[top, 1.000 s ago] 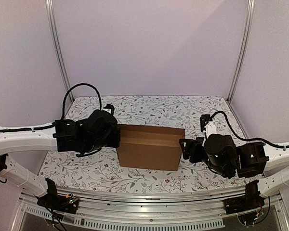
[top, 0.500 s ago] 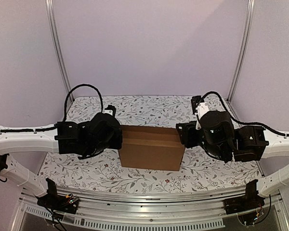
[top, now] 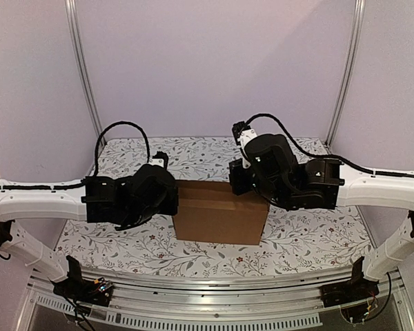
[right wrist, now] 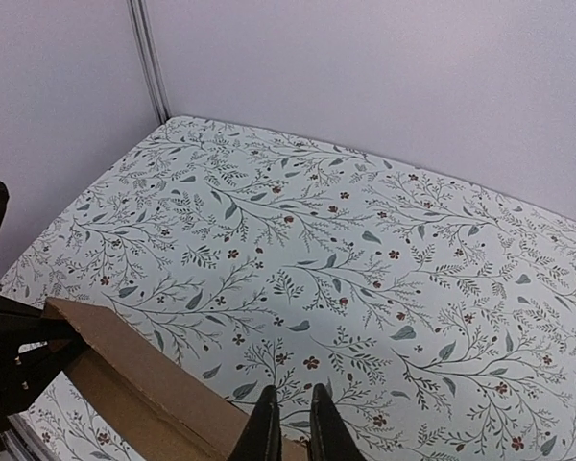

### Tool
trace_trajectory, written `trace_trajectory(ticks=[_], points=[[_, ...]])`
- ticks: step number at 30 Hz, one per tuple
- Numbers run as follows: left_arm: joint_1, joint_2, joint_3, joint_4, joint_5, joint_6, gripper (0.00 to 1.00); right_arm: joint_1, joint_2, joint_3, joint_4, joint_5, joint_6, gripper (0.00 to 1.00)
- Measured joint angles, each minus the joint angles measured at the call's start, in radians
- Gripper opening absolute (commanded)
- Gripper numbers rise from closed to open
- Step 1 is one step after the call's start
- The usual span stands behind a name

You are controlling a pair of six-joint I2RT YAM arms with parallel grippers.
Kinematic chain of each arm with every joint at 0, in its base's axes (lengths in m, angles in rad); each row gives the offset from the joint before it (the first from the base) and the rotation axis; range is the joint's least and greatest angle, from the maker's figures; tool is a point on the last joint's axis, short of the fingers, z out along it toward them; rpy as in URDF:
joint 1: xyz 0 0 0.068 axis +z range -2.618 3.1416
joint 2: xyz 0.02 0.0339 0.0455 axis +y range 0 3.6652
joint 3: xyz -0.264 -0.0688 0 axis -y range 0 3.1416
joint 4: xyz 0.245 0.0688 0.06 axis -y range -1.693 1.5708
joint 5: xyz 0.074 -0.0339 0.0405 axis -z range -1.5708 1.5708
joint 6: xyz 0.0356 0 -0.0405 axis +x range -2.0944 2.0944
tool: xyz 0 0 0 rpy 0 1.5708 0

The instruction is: Fold the paper box

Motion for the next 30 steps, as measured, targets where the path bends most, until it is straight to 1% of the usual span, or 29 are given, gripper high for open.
trace_trajectory(ticks=[3,8,12,15,19,25,30], points=[[-0.002,0.001,0.0,0.001,-0.002,0.0,0.0,-0.003,0.053,0.005,0.011,-0.024,-0.001,0.0],[-0.003,0.009,0.005,0.004,-0.003,-0.002,0.0,-0.005,0.105,-0.001,0.04,-0.041,0.023,0.0],[-0.003,0.019,0.013,0.003,-0.007,-0.006,0.07,0.003,0.105,-0.029,0.09,-0.033,0.053,0.0],[-0.003,0.027,0.018,0.005,-0.011,-0.016,0.1,0.017,0.105,-0.051,0.116,-0.015,0.07,0.0],[-0.004,0.033,0.024,0.008,-0.01,-0.027,0.2,0.035,0.105,-0.076,0.134,0.001,0.094,0.0],[-0.009,0.027,0.025,0.021,0.021,-0.023,0.41,0.047,0.106,-0.112,0.154,0.011,0.129,0.0],[-0.011,-0.013,0.002,0.029,0.088,-0.016,0.59,0.049,0.105,-0.14,0.184,0.022,0.15,0.0]])
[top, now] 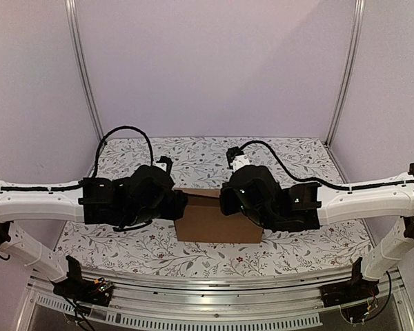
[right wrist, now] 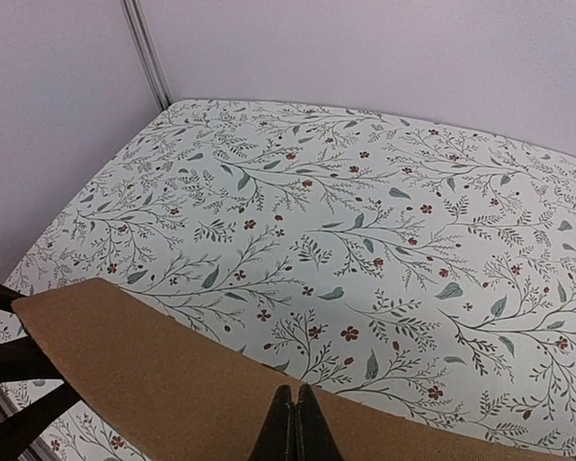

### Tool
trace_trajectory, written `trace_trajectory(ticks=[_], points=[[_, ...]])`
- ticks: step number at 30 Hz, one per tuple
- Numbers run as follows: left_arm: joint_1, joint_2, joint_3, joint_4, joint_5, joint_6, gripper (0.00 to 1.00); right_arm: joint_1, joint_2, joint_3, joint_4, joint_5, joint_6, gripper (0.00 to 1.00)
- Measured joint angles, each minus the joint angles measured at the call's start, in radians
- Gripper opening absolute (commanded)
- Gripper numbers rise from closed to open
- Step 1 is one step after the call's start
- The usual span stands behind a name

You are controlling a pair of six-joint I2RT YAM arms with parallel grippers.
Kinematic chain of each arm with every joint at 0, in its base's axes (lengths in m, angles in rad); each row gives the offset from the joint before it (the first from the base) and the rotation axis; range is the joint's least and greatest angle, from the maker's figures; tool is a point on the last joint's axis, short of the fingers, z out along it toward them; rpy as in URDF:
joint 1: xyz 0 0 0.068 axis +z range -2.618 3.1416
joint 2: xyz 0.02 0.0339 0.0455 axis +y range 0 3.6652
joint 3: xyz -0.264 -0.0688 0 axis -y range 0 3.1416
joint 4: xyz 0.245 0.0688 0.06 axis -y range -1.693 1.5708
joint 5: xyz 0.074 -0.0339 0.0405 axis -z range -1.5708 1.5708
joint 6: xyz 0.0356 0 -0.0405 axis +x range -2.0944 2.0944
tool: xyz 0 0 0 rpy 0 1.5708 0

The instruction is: Fold the paper box

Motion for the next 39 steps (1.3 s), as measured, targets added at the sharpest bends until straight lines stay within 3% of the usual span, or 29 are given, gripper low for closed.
trace_trajectory(ticks=[7,15,30,32,35,38,39], points=[[-0.002,-0.065,-0.062,-0.007,0.124,0.002,0.74,0.002,0.005,-0.031,0.018,0.012,0.014,0.0],[0.01,-0.152,-0.109,-0.027,0.294,0.06,0.82,0.002,0.01,-0.066,0.07,0.025,0.027,0.0],[0.085,-0.358,-0.173,-0.056,0.544,0.155,0.88,0.002,0.016,-0.112,0.148,0.031,0.053,0.0],[0.1,-0.368,-0.169,-0.039,0.567,0.174,0.69,0.002,0.016,-0.116,0.154,0.031,0.055,0.0],[0.13,-0.366,-0.153,-0.018,0.592,0.208,0.28,0.002,0.015,-0.125,0.17,0.031,0.055,0.0],[0.166,-0.36,-0.138,0.023,0.619,0.229,0.02,0.002,0.015,-0.13,0.181,0.031,0.055,0.0],[0.18,-0.354,-0.134,0.04,0.634,0.242,0.0,0.002,0.014,-0.132,0.184,0.031,0.055,0.0]])
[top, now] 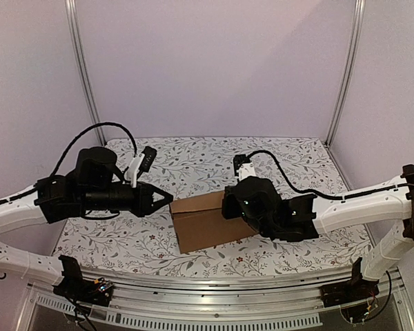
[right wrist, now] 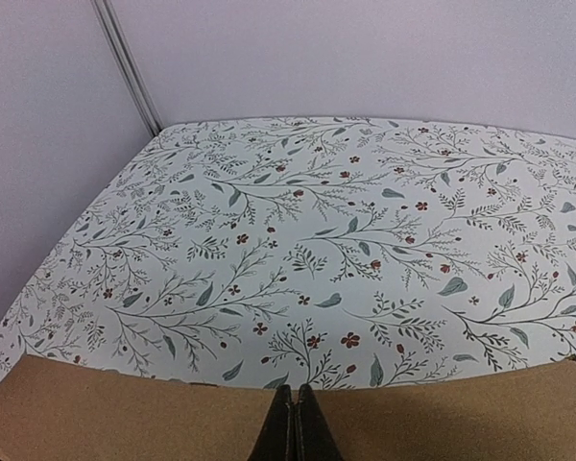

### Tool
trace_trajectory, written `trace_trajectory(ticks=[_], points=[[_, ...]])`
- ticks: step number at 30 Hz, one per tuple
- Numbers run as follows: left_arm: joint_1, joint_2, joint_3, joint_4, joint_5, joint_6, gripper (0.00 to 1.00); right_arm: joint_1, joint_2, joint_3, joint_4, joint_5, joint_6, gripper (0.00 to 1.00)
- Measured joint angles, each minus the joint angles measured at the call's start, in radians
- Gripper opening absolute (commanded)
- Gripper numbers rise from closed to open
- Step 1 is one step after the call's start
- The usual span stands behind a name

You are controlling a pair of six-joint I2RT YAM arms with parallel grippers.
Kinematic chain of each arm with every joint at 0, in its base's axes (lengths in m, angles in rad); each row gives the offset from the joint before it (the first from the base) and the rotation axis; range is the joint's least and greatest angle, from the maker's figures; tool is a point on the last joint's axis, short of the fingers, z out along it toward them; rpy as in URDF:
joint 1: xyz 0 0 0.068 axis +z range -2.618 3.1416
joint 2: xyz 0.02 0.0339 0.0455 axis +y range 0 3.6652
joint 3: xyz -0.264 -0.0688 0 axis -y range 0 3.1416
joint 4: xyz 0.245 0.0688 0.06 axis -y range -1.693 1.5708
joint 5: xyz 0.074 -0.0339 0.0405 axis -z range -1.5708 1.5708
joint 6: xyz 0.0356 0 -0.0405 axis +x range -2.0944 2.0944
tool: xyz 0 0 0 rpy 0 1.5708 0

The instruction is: Fold the paper box

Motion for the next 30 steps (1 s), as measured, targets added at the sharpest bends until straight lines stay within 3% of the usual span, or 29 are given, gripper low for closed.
trace_trajectory(ticks=[11,16,22,30], points=[[0.043,0.132,0.007,0.164,0.147,0.049,0.0,0.0,-0.002,-0.01,0.019,0.0,-0.001,0.0],[0.048,0.132,-0.118,0.286,0.183,0.026,0.0,0.0,-0.003,-0.014,0.027,-0.001,0.0,0.0],[0.06,0.14,-0.274,0.547,0.223,-0.04,0.0,0.0,-0.003,-0.016,0.029,-0.001,0.0,0.0],[0.065,0.129,-0.303,0.604,0.232,-0.051,0.0,0.0,-0.013,-0.016,0.021,-0.013,-0.008,0.0]])
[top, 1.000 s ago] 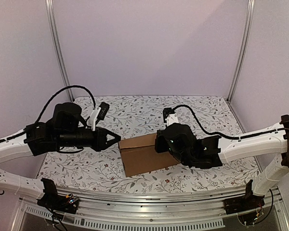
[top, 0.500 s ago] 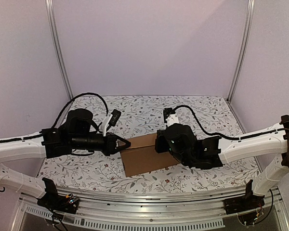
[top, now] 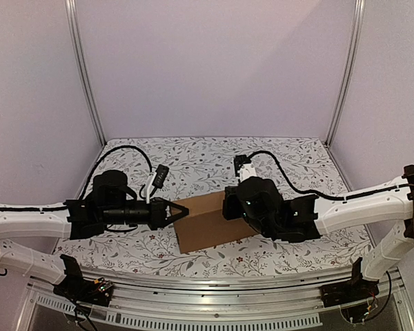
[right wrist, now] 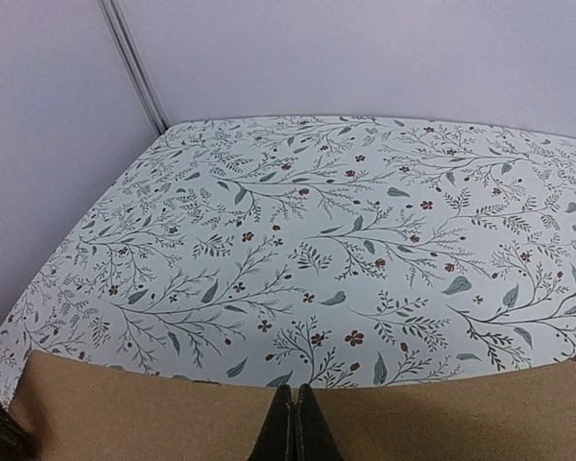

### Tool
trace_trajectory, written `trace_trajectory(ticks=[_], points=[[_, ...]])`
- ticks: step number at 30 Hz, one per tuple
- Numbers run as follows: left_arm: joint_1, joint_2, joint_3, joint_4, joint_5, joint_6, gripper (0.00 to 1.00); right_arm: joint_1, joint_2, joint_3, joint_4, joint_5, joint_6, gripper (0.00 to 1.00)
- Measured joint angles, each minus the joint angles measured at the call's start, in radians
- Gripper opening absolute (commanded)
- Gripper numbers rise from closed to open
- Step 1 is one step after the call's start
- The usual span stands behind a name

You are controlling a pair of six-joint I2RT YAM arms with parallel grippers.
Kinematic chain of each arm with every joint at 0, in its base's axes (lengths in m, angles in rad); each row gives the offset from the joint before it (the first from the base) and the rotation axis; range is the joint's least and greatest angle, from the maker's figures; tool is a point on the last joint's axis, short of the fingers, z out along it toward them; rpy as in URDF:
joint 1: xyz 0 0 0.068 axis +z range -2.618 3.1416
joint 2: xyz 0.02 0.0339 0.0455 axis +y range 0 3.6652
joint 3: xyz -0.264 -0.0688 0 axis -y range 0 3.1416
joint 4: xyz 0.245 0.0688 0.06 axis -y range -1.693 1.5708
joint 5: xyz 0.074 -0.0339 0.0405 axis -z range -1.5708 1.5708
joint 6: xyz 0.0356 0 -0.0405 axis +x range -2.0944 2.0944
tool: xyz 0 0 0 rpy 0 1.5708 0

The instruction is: Fold the paper box

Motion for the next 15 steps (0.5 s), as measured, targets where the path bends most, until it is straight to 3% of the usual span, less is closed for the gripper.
trace_trajectory(ticks=[15], points=[[0.009,-0.023,-0.014,-0.009,-0.007,0.015,0.0,-0.08,-0.275,-0.005,-0.301,-0.199,-0.142,0.0]])
